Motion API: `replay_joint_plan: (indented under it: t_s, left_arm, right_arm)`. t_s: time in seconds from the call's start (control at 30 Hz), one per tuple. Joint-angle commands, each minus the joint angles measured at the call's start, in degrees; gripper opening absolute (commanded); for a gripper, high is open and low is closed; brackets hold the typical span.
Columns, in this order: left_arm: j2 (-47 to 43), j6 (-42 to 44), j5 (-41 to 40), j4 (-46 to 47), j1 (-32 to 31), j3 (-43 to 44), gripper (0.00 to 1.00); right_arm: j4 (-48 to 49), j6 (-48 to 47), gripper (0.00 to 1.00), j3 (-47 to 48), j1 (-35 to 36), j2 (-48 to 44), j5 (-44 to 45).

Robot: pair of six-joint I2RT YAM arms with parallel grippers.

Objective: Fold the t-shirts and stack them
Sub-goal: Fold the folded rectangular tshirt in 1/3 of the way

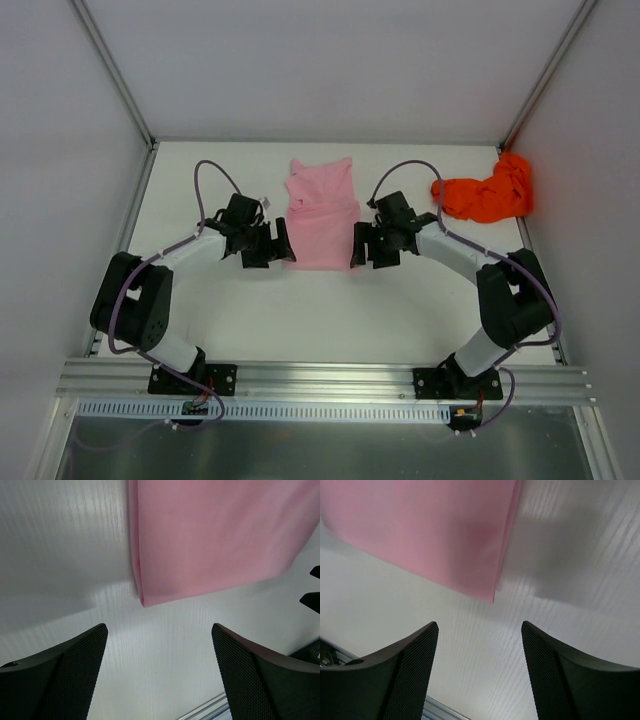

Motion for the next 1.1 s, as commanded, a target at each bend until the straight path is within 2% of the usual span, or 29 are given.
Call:
replay_joint_plan:
  t_s: [0.0,0.07,0.1,0.13,0.17,0.2,0.27,0.3,0.43,0.6,0.83,0.97,1.07]
  left_arm:
    - [-1.26,-1.55,3.32,5.34,-0.54,-1.25,0.84]
    - [-0.64,-0.76,3.51,5.51,-0.54,0.58,0.79]
    - [-0.29,-0.41,3.42,5.34,-0.54,1.72,0.72]
    - [0.75,0.11,3.24,5.25,-0.54,4.78,0.59]
    - [1.63,0.29,3.24,5.08,-0.54,6.64,0.53]
    - [4.17,0.90,3.50,4.81,-0.54,10.49,0.42]
    - [7.43,1.44,3.68,3.76,-0.54,14.72,0.30]
    - [11.01,1.96,3.59,2.36,-0.54,18.83,0.17]
    - [19.03,1.97,2.46,0.94,-0.54,26.33,0.04]
    - [27.20,2.14,1.05,-1.69,-0.37,34.85,0.00]
    - [35.38,2.84,1.66,-2.39,0.42,44.08,0.00]
    - [40.65,3.90,1.48,-3.45,1.04,50.23,0.03]
    - [41.28,4.60,2.18,-3.45,1.13,52.18,0.07]
  right_arm:
    - [6.02,3.19,0.70,-0.56,0.30,-2.09,2.72]
    - [6.02,1.97,0.65,1.02,0.30,-2.00,4.13]
    - [6.02,1.35,0.62,2.25,0.30,-1.66,4.66]
    - [5.94,0.56,0.54,5.39,0.21,-1.13,5.45]
    - [5.67,-0.84,0.51,7.43,0.21,-0.43,5.80]
    - [4.54,-1.46,0.49,12.23,0.12,1.84,6.33]
    - [3.13,-3.05,0.37,17.09,0.21,6.49,6.07]
    - [2.77,-3.40,0.27,21.73,0.21,8.26,5.46]
    - [1.54,-4.63,0.22,30.79,0.12,16.79,4.93]
    - [-1.36,-4.72,0.22,38.37,-1.11,26.10,4.49]
    - [-0.04,-3.93,0.25,42.95,-3.92,30.15,2.73]
    - [-1.36,-4.28,0.27,49.00,-5.24,32.71,1.59]
    - [-1.54,-5.24,0.30,51.38,-5.42,32.89,0.19]
